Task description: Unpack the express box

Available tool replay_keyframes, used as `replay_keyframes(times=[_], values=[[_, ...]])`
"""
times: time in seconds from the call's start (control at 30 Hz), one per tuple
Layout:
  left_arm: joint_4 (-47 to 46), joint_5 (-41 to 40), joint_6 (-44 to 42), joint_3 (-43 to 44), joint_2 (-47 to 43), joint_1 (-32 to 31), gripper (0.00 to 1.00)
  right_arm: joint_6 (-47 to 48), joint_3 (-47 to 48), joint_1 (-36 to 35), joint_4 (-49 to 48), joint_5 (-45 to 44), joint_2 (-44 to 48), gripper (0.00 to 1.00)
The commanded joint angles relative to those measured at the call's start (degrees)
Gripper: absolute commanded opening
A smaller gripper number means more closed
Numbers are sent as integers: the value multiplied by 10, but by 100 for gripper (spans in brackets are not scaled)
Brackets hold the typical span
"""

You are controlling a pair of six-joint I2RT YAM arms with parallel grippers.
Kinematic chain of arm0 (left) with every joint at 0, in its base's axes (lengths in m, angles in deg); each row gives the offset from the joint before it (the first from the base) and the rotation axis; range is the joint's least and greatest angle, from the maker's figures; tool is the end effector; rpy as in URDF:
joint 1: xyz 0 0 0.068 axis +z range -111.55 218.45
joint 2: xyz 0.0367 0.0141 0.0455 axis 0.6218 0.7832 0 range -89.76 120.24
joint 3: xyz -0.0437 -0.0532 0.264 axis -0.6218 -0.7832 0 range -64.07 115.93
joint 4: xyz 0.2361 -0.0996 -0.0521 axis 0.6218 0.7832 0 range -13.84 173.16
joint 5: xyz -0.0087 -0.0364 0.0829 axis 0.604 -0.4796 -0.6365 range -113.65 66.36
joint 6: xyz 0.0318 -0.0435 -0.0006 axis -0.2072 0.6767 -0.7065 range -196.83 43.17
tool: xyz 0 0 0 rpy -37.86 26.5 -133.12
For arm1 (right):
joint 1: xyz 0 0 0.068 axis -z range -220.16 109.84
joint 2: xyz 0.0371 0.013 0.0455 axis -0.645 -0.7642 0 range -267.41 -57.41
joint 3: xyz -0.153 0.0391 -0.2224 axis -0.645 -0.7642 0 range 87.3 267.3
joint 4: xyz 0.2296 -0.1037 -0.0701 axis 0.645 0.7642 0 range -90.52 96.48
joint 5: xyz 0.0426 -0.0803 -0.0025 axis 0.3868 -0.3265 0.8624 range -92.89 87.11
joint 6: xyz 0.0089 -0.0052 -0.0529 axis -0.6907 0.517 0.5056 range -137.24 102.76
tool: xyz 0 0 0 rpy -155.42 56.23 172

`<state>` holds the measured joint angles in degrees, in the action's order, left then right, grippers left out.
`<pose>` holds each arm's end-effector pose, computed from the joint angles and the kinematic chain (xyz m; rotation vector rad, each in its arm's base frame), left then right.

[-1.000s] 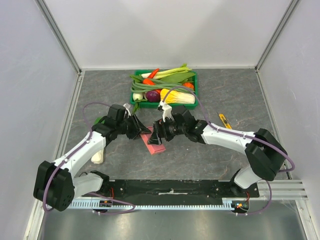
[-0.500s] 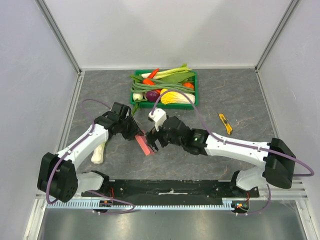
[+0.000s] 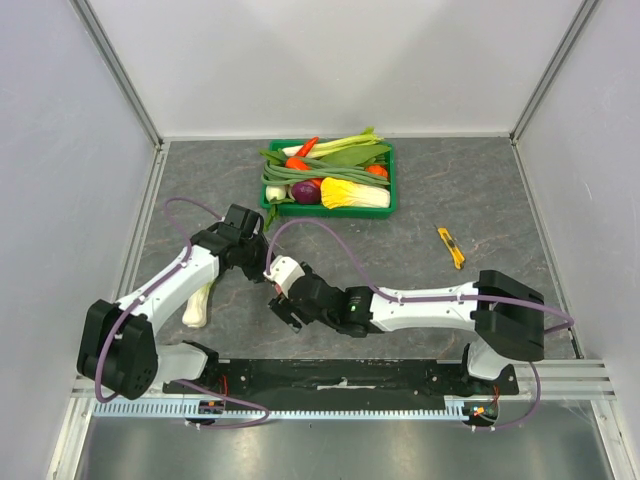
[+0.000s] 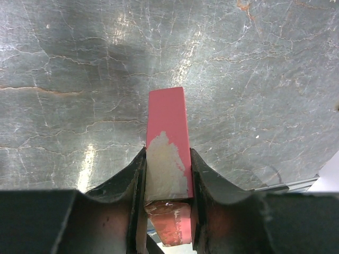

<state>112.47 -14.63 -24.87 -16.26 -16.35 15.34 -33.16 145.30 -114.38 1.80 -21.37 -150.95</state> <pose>0.2213 -0.1006 0.2185 -0.6409 2.7114 -0.5988 0.1076 0.3391 0.2172 -0.9327 2.0378 0.5170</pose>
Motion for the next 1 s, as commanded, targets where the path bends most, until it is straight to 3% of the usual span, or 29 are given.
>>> replay_keyframes(times=[0.0,0.17,0.4,0.57,0.73,0.9,0.97], values=[[-2,-4,-16,14,-2,0,22,-15,21,-1,-59,-60,-17,78],[-3,0,-18,10,-9,1,29,-14,62,0,-25,-67,-57,52],[-4,-13,-27,8,-29,1,43,-29,52,2,-24,-74,-54,37],[-1,-26,-37,10,-49,2,70,-46,37,8,-24,-41,-41,34],[20,-88,-43,12,-91,3,82,-80,-14,42,-43,25,-5,35],[31,-135,-53,3,-134,7,86,-117,-71,105,-76,107,40,35],[31,-140,-64,-6,-150,7,91,-149,-105,132,-110,176,54,36]])
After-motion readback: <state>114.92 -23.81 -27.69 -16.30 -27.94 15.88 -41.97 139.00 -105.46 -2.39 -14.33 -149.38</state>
